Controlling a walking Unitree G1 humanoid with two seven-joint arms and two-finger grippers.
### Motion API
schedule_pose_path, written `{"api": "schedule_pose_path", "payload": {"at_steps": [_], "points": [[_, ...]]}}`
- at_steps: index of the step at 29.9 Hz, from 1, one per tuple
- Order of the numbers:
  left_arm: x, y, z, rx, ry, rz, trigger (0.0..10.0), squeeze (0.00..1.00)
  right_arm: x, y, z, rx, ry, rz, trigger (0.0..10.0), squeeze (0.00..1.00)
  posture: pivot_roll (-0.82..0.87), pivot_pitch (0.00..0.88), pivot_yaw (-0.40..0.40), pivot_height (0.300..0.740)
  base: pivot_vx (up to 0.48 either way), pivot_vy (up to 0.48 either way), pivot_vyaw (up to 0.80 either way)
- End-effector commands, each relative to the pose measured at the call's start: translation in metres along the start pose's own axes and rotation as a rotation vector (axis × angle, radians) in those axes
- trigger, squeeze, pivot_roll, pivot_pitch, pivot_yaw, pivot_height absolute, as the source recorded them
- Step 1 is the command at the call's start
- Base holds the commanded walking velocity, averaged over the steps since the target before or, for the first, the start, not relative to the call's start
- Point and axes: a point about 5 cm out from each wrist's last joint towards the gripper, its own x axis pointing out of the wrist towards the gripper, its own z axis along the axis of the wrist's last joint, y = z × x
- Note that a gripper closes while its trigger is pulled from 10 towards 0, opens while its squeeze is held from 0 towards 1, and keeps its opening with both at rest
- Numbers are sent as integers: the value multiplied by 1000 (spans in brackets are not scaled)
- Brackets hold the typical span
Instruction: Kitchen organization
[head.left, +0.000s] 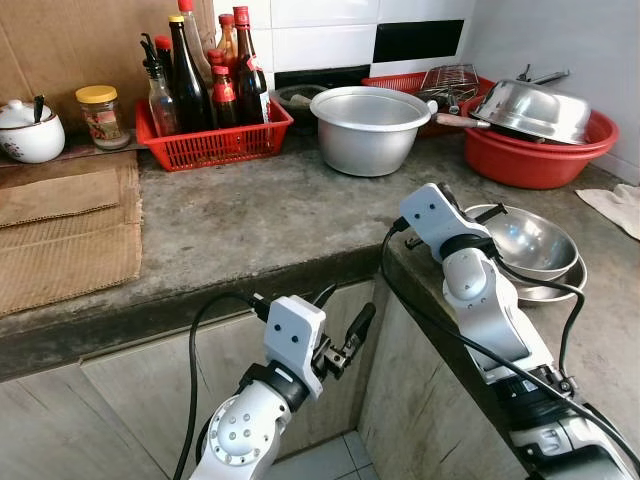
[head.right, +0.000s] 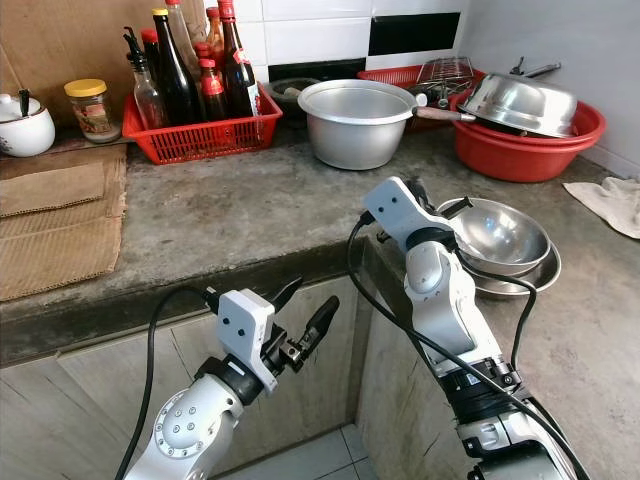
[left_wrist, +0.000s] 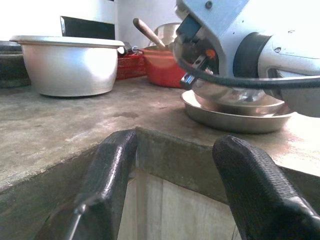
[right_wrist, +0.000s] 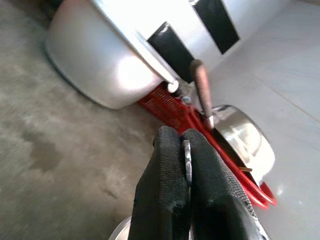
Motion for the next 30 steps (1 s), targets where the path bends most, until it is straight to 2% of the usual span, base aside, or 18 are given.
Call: {"api": "schedule_pose_path", "payload": {"at_steps": [1, 3, 5, 7, 9, 11, 13, 14, 16, 20, 22, 26, 30], "points": [[1, 1, 5, 19, -25, 0, 10000, 0, 1, -11, 0, 30, -6, -60, 0, 0, 88, 19, -60, 740, 0, 0, 0], [1, 1, 4, 21, -25, 3, 10000, 0, -1, -18, 7, 50, -52, -100, 0, 0, 87, 17, -57, 740, 0, 0, 0], [2, 2, 5, 22, -25, 9, 10000, 0, -5, -29, 20, 117, -144, -167, 0, 0, 87, 17, -57, 740, 0, 0, 0], [2, 3, 5, 22, -27, 11, 10000, 0, -13, -41, 31, 146, -226, -260, 0, 0, 88, 18, -57, 740, 0, 0, 0], [3, 4, 6, 17, -27, 13, 10000, 0, -21, -49, 41, 225, -288, -305, 0, 0, 83, 18, -51, 740, 0, 0, 0], [3, 3, 5, 12, -22, 5, 10000, 0, -34, -53, 52, 305, -346, -340, 0, 0, 78, 19, -44, 740, 0, 0, 0], [3, 3, 6, 11, -21, 6, 10000, 0, -38, -52, 55, 338, -360, -333, 0, 0, 75, 18, -41, 740, 0, 0, 0], [3, 4, 6, 11, -21, 8, 10000, 0, -44, -50, 59, 417, -374, -296, 10000, 0, 79, 17, -41, 740, 0, 0, 0], [3, 4, 6, 13, -21, 9, 10000, 0, -48, -48, 62, 480, -379, -264, 10000, 0, 80, 17, -42, 740, 0, 0, 0], [3, 8, 5, 16, -18, 18, 10000, 0, -60, -54, 67, 546, -405, -274, 10000, 0, 72, 11, -33, 740, 0, 0, 0], [4, 8, 5, 15, -17, 17, 10000, 0, -60, -58, 68, 554, -411, -286, 10000, 0, 67, 6, -32, 740, 0, 0, 0], [7, 6, 4, 11, -20, 11, 10000, 0, -58, -68, 69, 587, -416, -329, 10000, 0, 61, 0, -28, 740, 0, 0, -800], [8, 7, 5, 12, -21, 13, 10000, 0, -58, -70, 68, 579, -411, -334, 10000, 0, 64, 0, -29, 740, 0, 108, -800]]}}
